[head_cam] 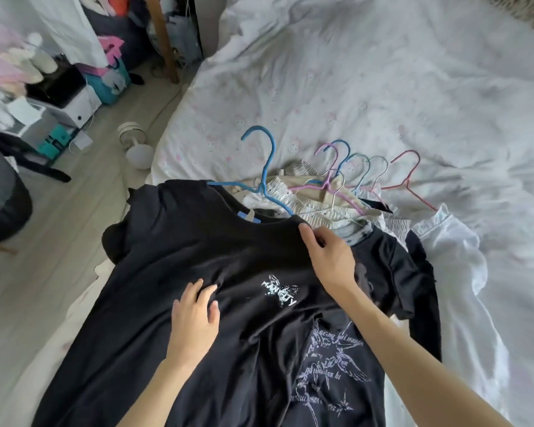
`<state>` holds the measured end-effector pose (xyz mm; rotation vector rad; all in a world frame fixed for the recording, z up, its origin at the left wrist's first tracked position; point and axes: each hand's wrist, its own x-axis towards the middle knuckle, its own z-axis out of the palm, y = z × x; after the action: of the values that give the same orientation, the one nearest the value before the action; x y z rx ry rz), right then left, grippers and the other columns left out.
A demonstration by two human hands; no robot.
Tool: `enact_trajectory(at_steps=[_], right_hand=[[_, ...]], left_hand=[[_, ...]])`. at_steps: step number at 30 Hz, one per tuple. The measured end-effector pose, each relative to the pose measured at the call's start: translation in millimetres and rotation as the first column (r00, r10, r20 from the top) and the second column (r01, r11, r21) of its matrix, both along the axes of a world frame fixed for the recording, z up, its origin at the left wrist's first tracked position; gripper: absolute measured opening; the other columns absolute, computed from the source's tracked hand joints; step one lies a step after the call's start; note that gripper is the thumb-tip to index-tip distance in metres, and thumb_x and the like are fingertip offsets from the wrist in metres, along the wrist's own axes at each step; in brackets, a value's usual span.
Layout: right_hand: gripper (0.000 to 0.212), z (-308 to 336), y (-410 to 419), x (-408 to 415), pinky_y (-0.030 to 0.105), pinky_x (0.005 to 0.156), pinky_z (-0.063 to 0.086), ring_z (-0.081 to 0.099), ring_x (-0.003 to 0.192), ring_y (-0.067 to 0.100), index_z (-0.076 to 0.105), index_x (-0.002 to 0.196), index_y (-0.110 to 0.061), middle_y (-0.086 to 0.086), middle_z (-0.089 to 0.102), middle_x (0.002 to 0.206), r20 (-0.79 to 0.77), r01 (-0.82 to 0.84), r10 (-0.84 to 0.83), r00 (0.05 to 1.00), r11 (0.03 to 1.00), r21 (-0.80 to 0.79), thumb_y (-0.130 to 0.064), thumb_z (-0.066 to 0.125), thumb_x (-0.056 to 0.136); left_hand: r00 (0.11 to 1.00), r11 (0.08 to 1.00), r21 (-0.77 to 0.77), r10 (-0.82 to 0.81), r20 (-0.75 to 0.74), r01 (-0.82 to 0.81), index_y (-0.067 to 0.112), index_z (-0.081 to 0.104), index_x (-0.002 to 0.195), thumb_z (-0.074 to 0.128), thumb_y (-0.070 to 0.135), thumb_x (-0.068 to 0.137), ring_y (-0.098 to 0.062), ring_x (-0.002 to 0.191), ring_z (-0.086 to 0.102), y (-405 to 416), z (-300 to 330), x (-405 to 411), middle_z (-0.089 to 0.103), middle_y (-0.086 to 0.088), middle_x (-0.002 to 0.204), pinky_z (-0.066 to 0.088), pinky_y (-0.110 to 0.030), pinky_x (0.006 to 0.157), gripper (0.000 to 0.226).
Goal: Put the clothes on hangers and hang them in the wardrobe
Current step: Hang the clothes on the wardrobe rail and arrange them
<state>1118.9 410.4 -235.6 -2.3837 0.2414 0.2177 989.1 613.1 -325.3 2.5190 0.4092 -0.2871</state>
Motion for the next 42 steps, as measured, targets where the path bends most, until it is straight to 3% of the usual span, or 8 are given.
enact_trajectory(at_steps=[6, 13, 18, 21, 24, 31, 37, 42], right_hand=[[0.036, 76, -85, -67, 0.027, 0.058, 0.033, 0.045, 0.059, 0.011, 0.054, 0.063, -0.01, -0.002, 0.049, 0.062, 0.186, 0.025, -0.045, 0.981, 0.994, 0.106, -0.037, 0.062, 0.086], [0.047, 170, -214, -175, 0.014, 0.056, 0.032, 0.046, 0.059, 0.003, 0.034, 0.052, -0.032, -0.006, 0.041, 0.063, 0.452, 0.129, -0.125, 0.883, 0.991, 0.023, -0.027, 0.068, 0.083], [0.043, 224, -318, -280, 0.012, 0.058, 0.033, 0.047, 0.063, 0.003, 0.038, 0.053, -0.027, -0.005, 0.044, 0.065, 0.581, 0.296, -0.232, 0.78, 0.955, -0.016, -0.022, 0.071, 0.081], [0.036, 250, -372, -346, 0.023, 0.058, 0.035, 0.044, 0.062, 0.013, 0.044, 0.056, -0.017, -0.007, 0.044, 0.067, 0.64, 0.434, -0.295, 0.709, 0.898, -0.067, -0.021, 0.073, 0.078], [0.032, 275, -426, -420, 0.025, 0.057, 0.033, 0.04, 0.059, 0.016, 0.048, 0.059, -0.017, -0.01, 0.043, 0.066, 0.707, 0.598, -0.373, 0.601, 0.797, -0.088, -0.021, 0.074, 0.076], [0.018, 334, -502, -616, 0.016, 0.066, 0.037, 0.046, 0.068, 0.004, 0.057, 0.075, -0.029, -0.015, 0.05, 0.074, 0.799, 0.829, -0.484, 0.357, 0.558, -0.032, -0.019, 0.071, 0.079], [0.011, 354, -503, -772, 0.017, 0.075, 0.044, 0.058, 0.078, 0.016, 0.066, 0.091, -0.011, -0.01, 0.058, 0.083, 0.805, 0.96, -0.539, 0.248, 0.25, -0.128, -0.02, 0.066, 0.084], [0.034, 359, -455, -869, 0.02, 0.08, 0.035, 0.048, 0.083, 0.012, 0.064, 0.086, -0.009, -0.011, 0.053, 0.08, 0.853, 0.986, -0.52, 0.041, -0.12, -0.12, -0.043, 0.059, 0.085]], left_hand=[[0.853, 0.991, 0.041, -0.129, 0.506, 0.125, 0.007, 0.042, 0.134, 0.055, 0.008, 0.088, -0.034, 0.137, 0.027, -58, 108, 36, 0.036, -0.018, 0.143, 0.032, -0.053, 0.106, 0.048], [0.523, 0.913, 0.085, -0.302, 0.797, 0.398, 0.007, 0.048, 0.118, 0.043, 0.024, 0.09, -0.029, 0.122, 0.041, -164, 235, 32, 0.047, -0.01, 0.118, 0.033, -0.048, 0.106, 0.033], [0.393, 0.789, 0.324, -0.56, 0.729, 0.522, 0.016, 0.052, 0.125, 0.036, 0.032, 0.092, -0.023, 0.12, 0.045, -261, 296, 4, 0.053, -0.005, 0.126, 0.024, -0.056, 0.104, 0.04], [0.331, 0.681, 0.289, -0.626, 0.706, 0.672, 0.013, 0.063, 0.104, 0.037, 0.03, 0.092, -0.028, 0.091, 0.06, -335, 327, -26, 0.064, -0.001, 0.098, 0.041, -0.053, 0.089, 0.033], [0.227, 0.53, 0.221, -0.652, 0.723, 0.819, 0.01, 0.064, 0.096, 0.05, 0.025, 0.093, -0.026, 0.081, 0.059, -408, 352, -71, 0.063, 0.001, 0.088, 0.046, -0.038, 0.072, 0.021], [0.082, 0.19, 0.018, -0.504, 0.86, 0.982, 0.004, 0.07, 0.098, 0.062, 0.004, 0.085, 0.003, 0.085, 0.052, -569, 406, -214, 0.063, 0.006, 0.09, 0.035, 0.0, 0.079, 0.015], [-0.185, -0.16, 0.134, -0.365, 0.913, 0.978, 0.003, 0.066, 0.095, 0.059, 0.0, 0.086, -0.008, 0.079, 0.054, -666, 435, -340, 0.064, 0.002, 0.086, 0.041, -0.015, 0.079, 0.013], [-0.258, -0.427, 0.121, -0.279, 0.925, 0.896, 0.003, 0.062, 0.092, 0.054, -0.008, 0.086, -0.026, 0.074, 0.058, -719, 438, -438, 0.058, 0.006, 0.085, 0.047, -0.035, 0.074, 0.015]])
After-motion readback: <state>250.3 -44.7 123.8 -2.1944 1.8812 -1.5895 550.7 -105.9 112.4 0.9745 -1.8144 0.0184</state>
